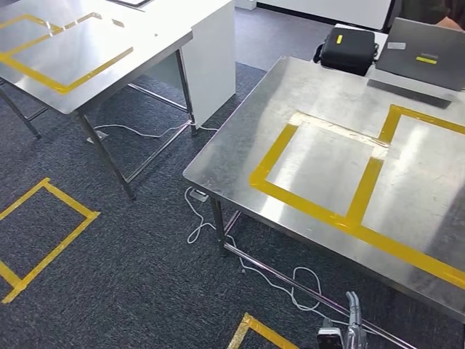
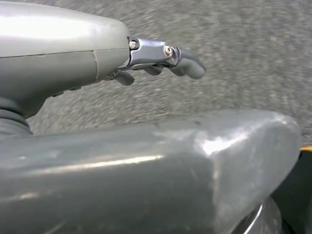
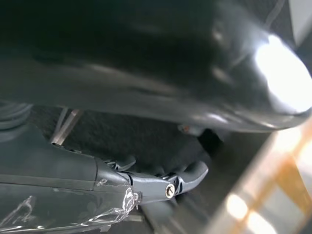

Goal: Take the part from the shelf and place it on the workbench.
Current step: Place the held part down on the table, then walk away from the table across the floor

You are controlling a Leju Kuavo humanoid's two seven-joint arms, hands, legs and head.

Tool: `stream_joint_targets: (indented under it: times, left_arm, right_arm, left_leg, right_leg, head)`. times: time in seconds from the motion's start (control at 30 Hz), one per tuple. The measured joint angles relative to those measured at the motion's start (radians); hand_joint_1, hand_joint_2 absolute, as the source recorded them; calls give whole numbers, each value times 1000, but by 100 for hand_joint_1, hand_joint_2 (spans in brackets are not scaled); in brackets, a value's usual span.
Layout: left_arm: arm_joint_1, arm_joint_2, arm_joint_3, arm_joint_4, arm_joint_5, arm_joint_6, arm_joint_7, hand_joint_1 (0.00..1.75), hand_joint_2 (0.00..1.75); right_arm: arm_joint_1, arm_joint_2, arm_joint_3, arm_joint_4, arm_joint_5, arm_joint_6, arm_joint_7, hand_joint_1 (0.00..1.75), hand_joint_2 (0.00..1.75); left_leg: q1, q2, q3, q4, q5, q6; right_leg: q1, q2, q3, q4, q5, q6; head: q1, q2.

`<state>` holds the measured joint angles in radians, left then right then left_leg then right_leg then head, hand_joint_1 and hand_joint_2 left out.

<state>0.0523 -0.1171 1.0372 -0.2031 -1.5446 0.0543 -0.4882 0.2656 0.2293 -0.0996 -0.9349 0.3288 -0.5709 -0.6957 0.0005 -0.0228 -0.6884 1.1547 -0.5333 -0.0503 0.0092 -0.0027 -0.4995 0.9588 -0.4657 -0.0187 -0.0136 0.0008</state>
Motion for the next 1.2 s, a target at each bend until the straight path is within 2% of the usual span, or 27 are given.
stream_joint_targets:
  times: [0.03, 0.07, 0.1, 0.13, 0.2, 0.23, 0.27, 0.33, 0.37, 0.4, 0.47, 0.53, 0.57, 0.6, 0.63, 0.7, 0.77, 0.8, 0.87, 0.9, 0.93, 1.0, 1.03, 1.07, 1.1, 1.13, 1.2]
  left_arm:
    - [0, 2, 0, 0, 0, 0, 1, 0, 0]
    - [2, 4, -1, 0, 0, 0, 4, 0, 0]
    - [5, 6, -2, 0, 0, 0, 8, 0, 0]
    - [8, 7, -3, -1, 0, 0, 13, 0, 0]
    - [11, 7, -5, -2, 0, 0, 21, 0, 0]
    - [10, 6, -6, -3, 0, 0, 24, 0, 0]
    - [8, 6, -6, -4, 0, 0, 27, 0, 0]
    - [12, 6, -7, -5, 0, -3, 34, 0, 0]
    - [17, 7, -7, -5, 0, -5, 38, 0, 0]
    - [21, 9, -7, -5, 0, -7, 43, 0, 0]
    - [20, 12, -7, -6, 0, -10, 48, 0, 0]
    - [15, 15, -8, -7, 0, -14, 50, 0, 0]
    - [15, 15, -8, -7, 0, -16, 50, 0, 0]
    - [16, 15, -8, -7, 0, -17, 51, 0, 0]
    - [18, 15, -8, -7, 0, -18, 52, 0, 0]
    - [18, 15, -9, -7, 0, -17, 52, 0, 0]
    - [17, 15, -13, -7, 0, -13, 51, 0, 0]
    - [18, 15, -17, -7, 0, -11, 51, 0, 0]
    - [25, 15, -26, -7, 0, -6, 51, 0, 0]
    - [29, 14, -32, -7, 0, -3, 52, 0, 0]
    - [32, 12, -39, -7, 0, 0, 54, 0, 0]
    - [32, 7, -55, -7, 0, 8, 60, 0, 0]
    - [31, 4, -63, -7, 0, 11, 62, 0, 0]
    - [30, 2, -69, -7, 0, 14, 63, 0, 0]
    - [30, 0, -75, -7, 0, 16, 64, 0, 0]
    - [31, -1, -79, -7, 0, 17, 65, 0, 0]
    - [30, -3, -87, -7, 0, 17, 65, 0, 0]
  right_arm:
    - [-7, 5, -2, 25, 2, -5, 0, 0, 0]
    - [-14, 9, -4, 46, 1, -10, 0, 0, 0]
    - [-21, 13, -5, 64, -2, -15, 0, 0, 0]
    - [-27, 16, -5, 80, -6, -20, 0, 0, 0]
    - [-36, 21, -4, 100, -16, -30, 0, 0, 0]
    - [-39, 23, -3, 107, -20, -35, -1, 0, 0]
    - [-41, 24, -2, 112, -23, -39, -1, 0, 0]
    - [-46, 28, 3, 123, -28, -49, -1, 0, 0]
    - [-47, 30, 7, 129, -31, -57, -1, 0, 0]
    - [-47, 33, 10, 134, -34, -64, -1, 0, 0]
    - [-46, 35, 16, 145, -43, -75, -1, 0, 0]
    - [-46, 37, 18, 156, -50, -84, -1, 0, 0]
    - [-48, 37, 20, 161, -51, -88, -1, 0, 0]
    - [-49, 37, 22, 166, -51, -91, -1, 0, 0]
    - [-50, 37, 24, 169, -53, -93, -1, 0, 0]
    - [-52, 38, 27, 172, -60, -97, -1, 0, 0]
    - [-52, 41, 27, 173, -69, -104, -2, 0, 0]
    - [-52, 42, 27, 174, -71, -108, -2, 0, 0]
    - [-49, 46, 26, 174, -74, -114, -3, 0, 0]
    - [-48, 49, 25, 174, -75, -115, -2, 0, 0]
    - [-45, 51, 24, 174, -76, -117, -3, 0, 0]
    - [-33, 54, 20, 173, -75, -119, -3, 0, 0]
    - [-26, 55, 18, 172, -72, -118, -3, 0, 0]
    - [-19, 55, 14, 170, -69, -118, -3, 0, 0]
    - [-13, 55, 11, 166, -65, -117, -3, 0, 0]
    - [-8, 55, 7, 163, -62, -115, -3, 0, 0]
    - [-1, 56, 0, 154, -57, -111, -3, 0, 0]
  left_leg:
    - [4, 6, -13, 60, -24, -8]
    - [9, 9, -14, 97, -24, -15]
    - [14, 13, 4, 100, -4, -21]
    - [18, 20, 42, 66, 25, -27]
    - [24, 62, 156, -76, 54, -37]
    - [24, 82, 201, -141, 49, -33]
    - [21, 94, 226, -183, 41, -24]
    - [13, 83, 222, -203, 39, 6]
    - [11, 75, 213, -203, 48, 19]
    - [10, 66, 202, -203, 58, 30]
    - [7, 44, 174, -204, 82, 46]
    - [2, 16, 138, -203, 110, 53]
    - [-1, 2, 120, -202, 124, 54]
    - [-3, -12, 102, -201, 138, 53]
    - [-4, -25, 86, -201, 152, 52]
    - [-5, -53, 59, -200, 179, 46]
    - [-4, -77, 43, -200, 206, 37]
    - [-4, -88, 40, -202, 217, 31]
    - [0, -100, 31, -207, 232, 19]
    - [0, -87, 21, -195, 214, 15]
    - [0, -64, 8, -165, 173, 11]
    - [3, -12, -25, -46, 55, 2]
    - [6, 1, -38, 26, 14, -5]
    - [11, 7, -42, 82, 1, -11]
    - [16, 10, -34, 115, 13, -17]
    - [22, 15, -7, 110, 40, -23]
    - [31, 54, 106, -2, 74, -35]
  right_leg:
    - [0, -18, -12, 1, 9, 2]
    - [-1, -35, -25, 4, 18, 5]
    - [-2, -52, -38, 7, 26, 9]
    - [-4, -66, -52, 12, 33, 14]
    - [-4, -93, -77, 29, 42, 26]
    - [-3, -105, -85, 38, 46, 33]
    - [-2, -118, -91, 45, 50, 39]
    - [-7, -138, -95, 48, 63, 52]
    - [-11, -127, -99, 52, 58, 60]
    - [-15, -102, -106, 68, 36, 66]
    - [-18, -32, -135, 162, -57, 72]
    - [-13, -1, -165, 293, -142, 65]
    - [-9, 3, -165, 332, -153, 59]
    - [-5, 5, -147, 336, -142, 52]
    - [-2, 10, -111, 302, -114, 45]
    - [2, 52, 3, 151, -77, 31]
    - [2, 94, 83, 25, -84, 25]
    - [4, 99, 93, 1, -91, 24]
    - [5, 74, 80, 0, -76, 18]
    - [5, 60, 70, -1, -64, 10]
    - [3, 45, 58, -3, -50, 4]
    - [2, 12, 29, -4, -25, -2]
    - [2, -8, 14, -3, -13, -1]
    - [2, -27, -1, -2, -2, 1]
    - [1, -45, -16, 0, 8, 5]
    - [0, -61, -31, 3, 19, 10]
    - [0, -87, -59, 16, 32, 22]
  head:
    - [0, 0]
    - [-1, 0]
    - [0, 0]
    - [-1, 0]
    - [-2, 0]
    - [-3, 0]
    - [-3, 0]
    - [-3, 0]
    - [-3, 0]
    - [-3, 0]
    - [-1, 0]
    - [-1, 0]
    - [0, 0]
    - [-1, 0]
    - [-1, 0]
    - [-1, 0]
    - [-1, 0]
    - [1, 0]
    - [4, 0]
    - [1, 0]
    - [-4, 0]
    - [-12, 0]
    - [-14, 0]
    - [-14, 0]
    - [-15, 0]
    - [-15, 0]
    - [-17, 0]
